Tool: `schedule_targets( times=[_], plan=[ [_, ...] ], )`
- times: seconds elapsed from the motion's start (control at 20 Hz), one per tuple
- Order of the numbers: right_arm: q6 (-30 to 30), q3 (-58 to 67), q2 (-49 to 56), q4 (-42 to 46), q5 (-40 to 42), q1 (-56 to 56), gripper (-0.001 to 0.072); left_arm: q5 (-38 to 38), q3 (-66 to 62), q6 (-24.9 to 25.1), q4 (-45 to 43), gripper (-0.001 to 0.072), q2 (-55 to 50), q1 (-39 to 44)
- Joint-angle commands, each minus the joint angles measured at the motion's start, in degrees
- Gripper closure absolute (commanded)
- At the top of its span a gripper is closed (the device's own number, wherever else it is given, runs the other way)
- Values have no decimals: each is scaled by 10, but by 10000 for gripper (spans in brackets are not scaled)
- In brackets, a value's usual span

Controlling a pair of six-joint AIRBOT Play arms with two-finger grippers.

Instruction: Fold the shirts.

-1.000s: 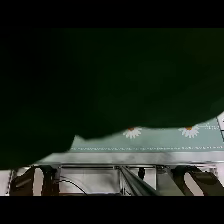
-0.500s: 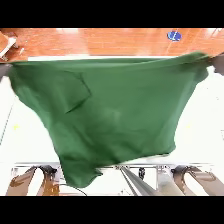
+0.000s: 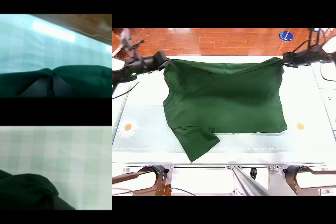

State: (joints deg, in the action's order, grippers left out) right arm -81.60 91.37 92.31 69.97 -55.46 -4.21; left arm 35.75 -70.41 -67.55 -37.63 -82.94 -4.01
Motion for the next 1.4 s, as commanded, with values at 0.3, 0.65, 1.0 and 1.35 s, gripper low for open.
schedule_targets(
  times=[0.3, 0.65, 1.0, 1.35],
  plan=[
    [-10, 129, 72, 40, -209, -109, 347, 419, -109, -124, -215, 198, -81, -85],
    [66, -359, -213, -58, -112, -253, 300, 354, 284, -127, -236, 198, 180, -201],
    [111, -584, -340, -210, -71, -275, 300, 237, 503, -58, -59, 198, 273, -236],
    [72, -584, -340, -157, -87, -275, 300, 152, 513, -10, -10, 246, 205, -148]
  ],
)
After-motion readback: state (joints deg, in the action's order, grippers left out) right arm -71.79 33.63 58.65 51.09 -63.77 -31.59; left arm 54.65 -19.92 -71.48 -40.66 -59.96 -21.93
